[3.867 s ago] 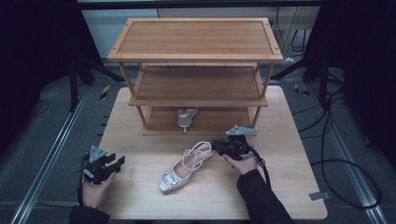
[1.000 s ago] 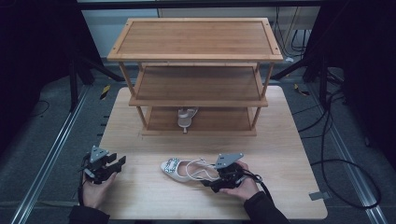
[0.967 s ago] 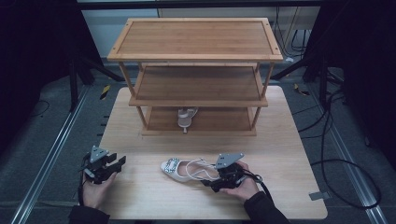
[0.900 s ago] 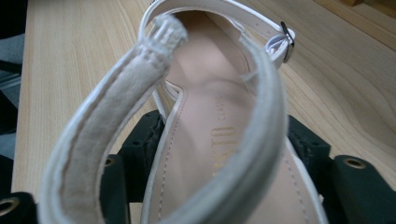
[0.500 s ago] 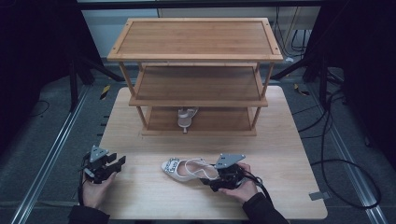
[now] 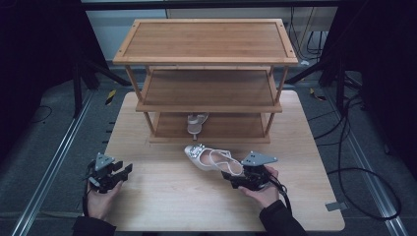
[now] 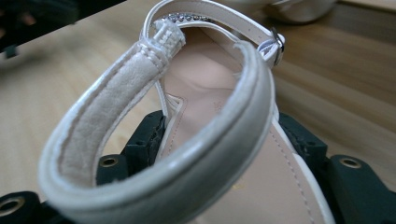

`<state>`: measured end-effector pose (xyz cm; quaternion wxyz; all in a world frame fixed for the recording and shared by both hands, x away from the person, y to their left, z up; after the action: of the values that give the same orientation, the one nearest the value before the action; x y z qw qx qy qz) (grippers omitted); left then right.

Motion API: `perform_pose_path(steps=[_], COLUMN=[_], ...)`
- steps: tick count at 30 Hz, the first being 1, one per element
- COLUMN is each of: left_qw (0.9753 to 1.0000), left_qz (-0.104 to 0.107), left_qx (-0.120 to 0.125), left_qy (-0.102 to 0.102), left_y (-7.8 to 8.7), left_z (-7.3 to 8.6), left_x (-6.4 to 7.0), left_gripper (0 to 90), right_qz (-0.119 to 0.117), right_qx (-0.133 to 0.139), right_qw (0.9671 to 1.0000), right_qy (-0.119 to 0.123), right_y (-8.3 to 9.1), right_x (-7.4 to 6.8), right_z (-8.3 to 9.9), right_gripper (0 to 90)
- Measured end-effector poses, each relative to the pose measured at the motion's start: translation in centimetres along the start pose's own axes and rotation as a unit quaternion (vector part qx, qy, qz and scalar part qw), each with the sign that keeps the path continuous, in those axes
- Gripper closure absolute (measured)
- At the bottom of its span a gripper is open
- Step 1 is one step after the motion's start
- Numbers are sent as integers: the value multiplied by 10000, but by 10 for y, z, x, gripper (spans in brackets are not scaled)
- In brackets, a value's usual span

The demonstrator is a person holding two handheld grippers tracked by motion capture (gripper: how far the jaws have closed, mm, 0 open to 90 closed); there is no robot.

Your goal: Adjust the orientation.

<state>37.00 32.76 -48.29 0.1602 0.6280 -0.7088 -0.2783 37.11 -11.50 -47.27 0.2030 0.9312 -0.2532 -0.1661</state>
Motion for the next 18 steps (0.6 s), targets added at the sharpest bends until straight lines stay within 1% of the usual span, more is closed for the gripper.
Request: perform_pose_path(steps=[2, 3, 6, 7, 8, 9, 10, 12, 14, 15, 16, 18], left_qw=[10000, 10000, 10000, 10000, 10000, 10000, 10000, 10000, 10000, 10000, 10000, 10000], left_qz=[8, 12, 21, 21, 22, 19, 18, 22, 15, 15, 10, 20], left_qx=[-5, 2, 12, 12, 17, 15, 13, 32, 46, 46, 35, 47], left_qy=[-3, -7, 4, 4, 23, 21, 27, 34, 52, 52, 36, 55], left_y=[0, 0, 0, 0, 0, 0, 0, 0, 0, 0, 0, 0], left_z=[0, 0, 0, 0, 0, 0, 1, 1, 0, 0, 0, 1], left_x=[1, 1, 0, 0, 0, 0, 0, -1, -1, -1, -1, -1], left_gripper=[554, 554, 554, 554, 554, 554, 554, 554, 554, 554, 554, 554], right_qz=[178, 313, 612, 612, 688, 842, 868, 1009, 1211, 1211, 1280, 1485], right_qx=[56, 106, 233, 233, 276, 354, 369, 403, 465, 465, 502, 582], right_qw=[9998, 9993, 9975, 9975, 9968, 9951, 9948, 9931, 9904, 9904, 9891, 9852], right_qy=[-88, -147, -249, -249, -289, -376, -375, -430, -485, -485, -522, -624], right_y=[4, 7, 13, 13, 16, 18, 18, 17, 12, 12, 9, 1], right_x=[5, 8, 14, 14, 16, 22, 23, 27, 32, 32, 35, 42], right_z=[-2, -3, -6, -6, -7, -11, -12, -17, -24, -24, -27, -35], right_gripper=[417, 417, 417, 417, 417, 416, 417, 417, 417, 417, 417, 417])
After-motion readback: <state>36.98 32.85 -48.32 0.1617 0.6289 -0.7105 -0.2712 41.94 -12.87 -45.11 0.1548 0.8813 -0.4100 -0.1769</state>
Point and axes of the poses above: each handheld gripper's, and its own axes: y roughly backward along the jaws, z roughly out of its underside, x roughly to its right, the point moved 2 cm from there along -y, roughly forward along the jaws, and after that the axes turned 11 degrees about -z, right-handed, at the moved point
